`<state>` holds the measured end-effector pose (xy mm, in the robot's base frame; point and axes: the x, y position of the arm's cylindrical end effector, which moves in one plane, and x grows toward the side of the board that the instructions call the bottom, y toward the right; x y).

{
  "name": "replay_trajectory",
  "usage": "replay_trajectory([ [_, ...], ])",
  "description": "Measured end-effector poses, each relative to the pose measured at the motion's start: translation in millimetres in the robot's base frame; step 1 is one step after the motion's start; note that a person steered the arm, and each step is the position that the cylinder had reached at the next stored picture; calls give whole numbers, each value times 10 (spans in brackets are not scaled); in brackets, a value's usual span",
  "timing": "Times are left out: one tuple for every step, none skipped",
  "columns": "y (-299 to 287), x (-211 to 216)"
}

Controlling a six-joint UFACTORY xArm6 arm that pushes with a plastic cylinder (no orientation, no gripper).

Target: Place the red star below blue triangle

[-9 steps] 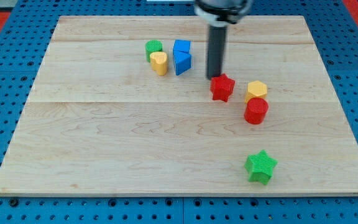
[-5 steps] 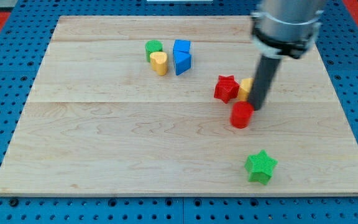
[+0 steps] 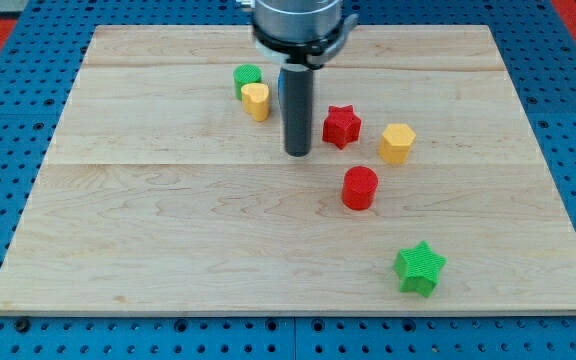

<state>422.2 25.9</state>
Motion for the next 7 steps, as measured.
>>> replay_trajectory([
  [502, 3],
  [753, -22],
  [864, -241],
  [477, -282],
  [-59, -302],
  [-199, -302],
  [-157, -302],
])
